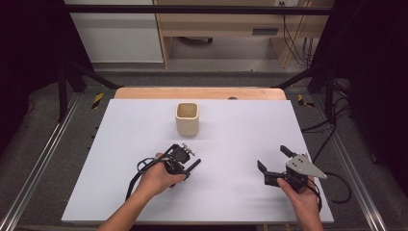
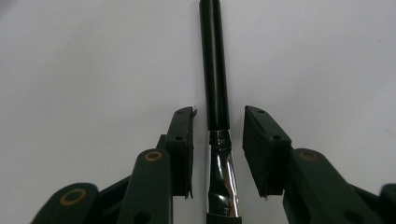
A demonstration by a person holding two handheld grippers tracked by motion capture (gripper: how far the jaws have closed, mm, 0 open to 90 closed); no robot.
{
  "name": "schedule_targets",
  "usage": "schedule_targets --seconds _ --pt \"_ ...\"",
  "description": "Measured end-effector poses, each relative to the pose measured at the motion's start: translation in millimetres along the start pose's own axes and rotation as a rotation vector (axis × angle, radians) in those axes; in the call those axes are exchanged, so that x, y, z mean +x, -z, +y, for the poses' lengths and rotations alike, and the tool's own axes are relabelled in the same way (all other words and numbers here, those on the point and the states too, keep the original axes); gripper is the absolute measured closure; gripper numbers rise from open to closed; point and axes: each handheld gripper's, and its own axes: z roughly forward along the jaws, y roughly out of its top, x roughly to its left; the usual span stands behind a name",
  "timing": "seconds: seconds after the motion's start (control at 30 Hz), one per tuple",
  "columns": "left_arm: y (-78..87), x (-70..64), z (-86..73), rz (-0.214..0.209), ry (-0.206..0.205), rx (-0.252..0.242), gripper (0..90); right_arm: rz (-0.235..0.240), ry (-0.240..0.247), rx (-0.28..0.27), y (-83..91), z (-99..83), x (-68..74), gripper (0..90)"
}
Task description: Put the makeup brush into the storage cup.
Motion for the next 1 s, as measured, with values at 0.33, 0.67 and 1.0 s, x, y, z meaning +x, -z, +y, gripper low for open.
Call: schedule_targets --seconds 0.33,0.67,1.0 --pt "-0.9 1.4 -1.1 -0.001 0.000 0.006 65.6 0.001 0.004 -0.001 -0.3 0.0 0.2 3.4" --pt "-2.2 1.1 -1.0 -0.005 -0.017 0.013 69.5 0.002 0.005 -0.001 -0.4 0.1 0.4 3.5" --pt "-3.2 -1.2 -0.9 -0.006 -0.037 0.014 76.1 0.002 0.004 -0.001 -0.5 0.1 0.5 3.3"
